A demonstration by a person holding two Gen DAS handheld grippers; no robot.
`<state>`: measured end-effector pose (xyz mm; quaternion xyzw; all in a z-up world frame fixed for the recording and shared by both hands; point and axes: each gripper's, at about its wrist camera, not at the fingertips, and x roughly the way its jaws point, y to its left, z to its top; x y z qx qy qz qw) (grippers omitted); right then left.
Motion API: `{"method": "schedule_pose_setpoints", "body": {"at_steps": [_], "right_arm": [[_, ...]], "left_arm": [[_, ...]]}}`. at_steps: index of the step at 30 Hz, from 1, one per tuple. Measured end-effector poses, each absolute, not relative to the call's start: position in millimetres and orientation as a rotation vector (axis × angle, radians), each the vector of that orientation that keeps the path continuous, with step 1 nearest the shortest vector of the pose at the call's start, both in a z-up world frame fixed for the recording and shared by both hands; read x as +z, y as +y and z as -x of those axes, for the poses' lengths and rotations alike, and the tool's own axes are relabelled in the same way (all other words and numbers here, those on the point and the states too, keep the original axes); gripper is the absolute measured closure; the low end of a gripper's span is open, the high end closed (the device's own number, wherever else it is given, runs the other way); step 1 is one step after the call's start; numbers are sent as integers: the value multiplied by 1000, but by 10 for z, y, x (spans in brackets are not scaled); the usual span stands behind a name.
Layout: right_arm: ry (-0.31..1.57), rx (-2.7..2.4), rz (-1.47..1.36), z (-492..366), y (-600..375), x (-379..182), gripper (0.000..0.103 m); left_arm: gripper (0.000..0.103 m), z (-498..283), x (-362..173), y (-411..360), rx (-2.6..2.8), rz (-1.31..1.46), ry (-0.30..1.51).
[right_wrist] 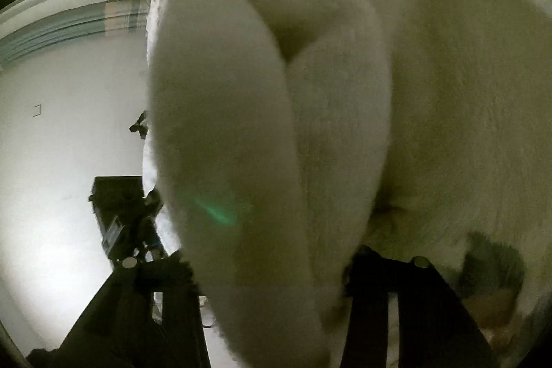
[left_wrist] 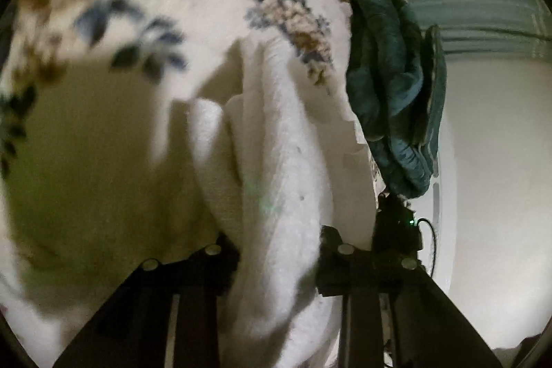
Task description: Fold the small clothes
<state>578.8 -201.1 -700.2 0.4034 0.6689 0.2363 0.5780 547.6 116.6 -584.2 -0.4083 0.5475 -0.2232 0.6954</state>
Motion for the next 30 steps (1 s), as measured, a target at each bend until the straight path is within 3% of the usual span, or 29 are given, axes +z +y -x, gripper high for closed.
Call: {"method": "schedule_pose_setpoints", "body": {"at_steps": [7,16,19,24,30], "right_arm": [[1438,604,-915,-6222,-1917,-6323,59],[1244,658,-862,-7858,-1566,-5750,59],[1222,650,-857,-8339,-1431,-5888,59],[1291,575,-841,-8853,-1330,-6502,59],[1375,520,-769,-9077,-1308,-6930,55]], "left_arm": [[78,-5926,-5209,1328,-524,876,1123],[78,-7300,-4725,1665,-512,838,964],[77,-7761,-4826,1722,-495,809,954],[77,-8338,-5505,1792,-452,788,1064],[75,-8417,-5966,1730,-441,735,1162]]}}
